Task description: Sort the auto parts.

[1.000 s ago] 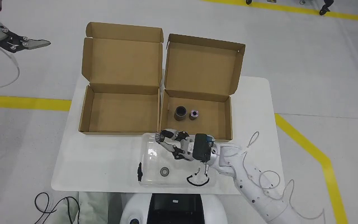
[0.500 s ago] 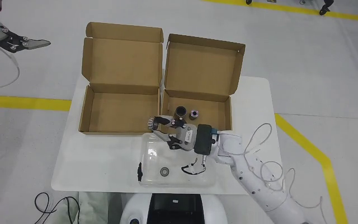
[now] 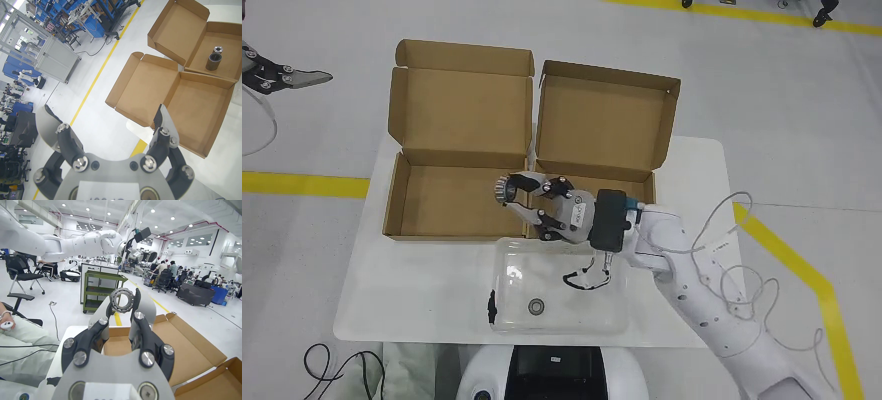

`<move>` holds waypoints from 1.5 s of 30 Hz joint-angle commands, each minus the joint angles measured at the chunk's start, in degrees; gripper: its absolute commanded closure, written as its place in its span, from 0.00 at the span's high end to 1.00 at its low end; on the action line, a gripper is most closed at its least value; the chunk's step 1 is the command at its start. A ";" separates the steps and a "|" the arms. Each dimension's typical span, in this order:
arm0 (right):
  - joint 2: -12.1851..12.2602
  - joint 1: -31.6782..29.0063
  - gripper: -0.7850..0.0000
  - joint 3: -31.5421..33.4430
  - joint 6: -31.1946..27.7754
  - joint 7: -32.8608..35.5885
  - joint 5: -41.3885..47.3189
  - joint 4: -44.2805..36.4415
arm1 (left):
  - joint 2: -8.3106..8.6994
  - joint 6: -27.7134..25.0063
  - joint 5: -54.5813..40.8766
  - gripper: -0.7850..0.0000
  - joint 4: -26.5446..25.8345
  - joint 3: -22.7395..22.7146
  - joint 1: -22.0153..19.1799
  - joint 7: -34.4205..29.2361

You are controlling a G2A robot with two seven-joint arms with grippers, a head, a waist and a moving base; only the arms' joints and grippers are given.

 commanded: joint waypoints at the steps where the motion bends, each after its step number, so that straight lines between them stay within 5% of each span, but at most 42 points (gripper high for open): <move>1: -0.03 -0.05 0.00 0.39 0.06 -0.68 0.03 -0.12 | 0.00 0.00 0.00 1.00 0.00 0.00 0.00 0.00; 27: -1.13 0.11 0.00 -0.35 1.20 -1.76 -1.94 3.87 | 0.00 0.00 0.00 1.00 0.00 0.00 0.00 0.00; 45: -5.59 7.72 0.00 -8.92 6.52 11.10 2.19 23.77 | 0.00 0.00 0.00 1.00 0.00 0.00 0.00 0.00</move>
